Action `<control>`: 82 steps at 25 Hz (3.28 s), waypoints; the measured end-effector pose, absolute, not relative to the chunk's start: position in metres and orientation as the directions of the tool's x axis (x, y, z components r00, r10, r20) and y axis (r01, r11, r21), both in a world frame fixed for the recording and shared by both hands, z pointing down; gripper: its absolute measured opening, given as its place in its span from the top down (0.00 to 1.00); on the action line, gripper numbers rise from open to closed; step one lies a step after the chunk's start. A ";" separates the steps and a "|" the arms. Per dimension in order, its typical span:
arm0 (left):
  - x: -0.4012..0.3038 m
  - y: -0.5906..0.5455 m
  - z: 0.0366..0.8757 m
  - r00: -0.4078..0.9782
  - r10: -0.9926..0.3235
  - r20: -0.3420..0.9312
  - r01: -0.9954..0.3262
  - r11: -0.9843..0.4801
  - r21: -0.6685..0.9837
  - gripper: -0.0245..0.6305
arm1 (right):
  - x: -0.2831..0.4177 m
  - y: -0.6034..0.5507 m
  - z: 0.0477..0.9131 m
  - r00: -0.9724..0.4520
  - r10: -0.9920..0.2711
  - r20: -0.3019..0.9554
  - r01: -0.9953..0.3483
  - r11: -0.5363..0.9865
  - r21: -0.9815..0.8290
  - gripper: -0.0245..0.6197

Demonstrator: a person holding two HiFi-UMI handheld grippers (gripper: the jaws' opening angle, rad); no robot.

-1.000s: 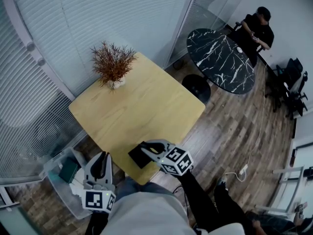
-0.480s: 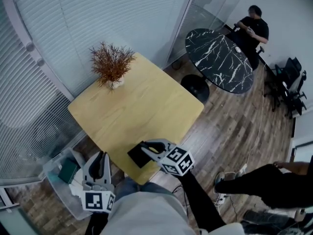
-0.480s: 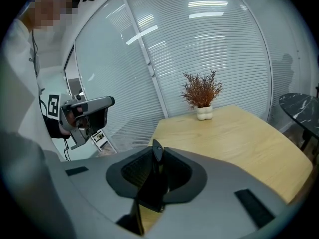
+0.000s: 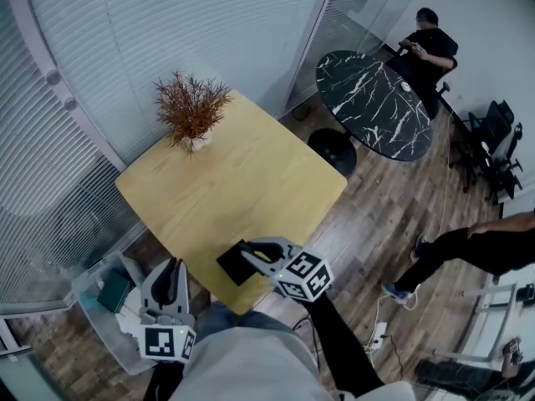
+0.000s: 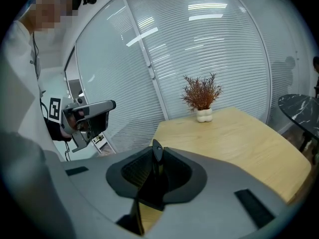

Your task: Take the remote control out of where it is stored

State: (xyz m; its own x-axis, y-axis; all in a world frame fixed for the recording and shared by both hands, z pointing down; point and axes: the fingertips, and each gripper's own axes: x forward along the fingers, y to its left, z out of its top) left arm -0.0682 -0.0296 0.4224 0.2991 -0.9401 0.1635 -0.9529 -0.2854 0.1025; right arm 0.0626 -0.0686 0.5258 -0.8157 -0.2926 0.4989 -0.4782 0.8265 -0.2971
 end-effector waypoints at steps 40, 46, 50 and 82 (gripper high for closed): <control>-0.064 -0.032 0.423 0.333 -0.929 0.161 -0.941 -0.318 0.112 0.89 | 0.076 -0.074 0.497 -0.818 -0.353 0.454 -0.511 0.808 -0.292 0.86; -0.064 -0.034 0.426 0.335 -0.928 0.165 -0.941 -0.320 0.112 0.89 | 0.076 -0.075 0.495 -0.822 -0.355 0.446 -0.510 0.808 -0.296 0.85; -0.062 -0.035 0.426 0.340 -0.926 0.163 -0.939 -0.324 0.114 0.89 | 0.077 -0.075 0.494 -0.827 -0.351 0.439 -0.505 0.806 -0.307 0.86; -0.058 -0.032 0.423 0.355 -0.920 0.166 -0.933 -0.336 0.131 0.95 | 0.082 -0.072 0.477 -0.834 -0.365 0.414 -0.502 0.812 -0.296 0.86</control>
State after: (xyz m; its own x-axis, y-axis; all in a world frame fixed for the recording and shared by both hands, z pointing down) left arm -0.0577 -0.0320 0.4233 0.3546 -0.9201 0.1664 -0.9328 -0.3357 0.1311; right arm 0.0821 -0.0721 0.4767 -0.8339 -0.3647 0.4142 -0.5024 0.8124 -0.2961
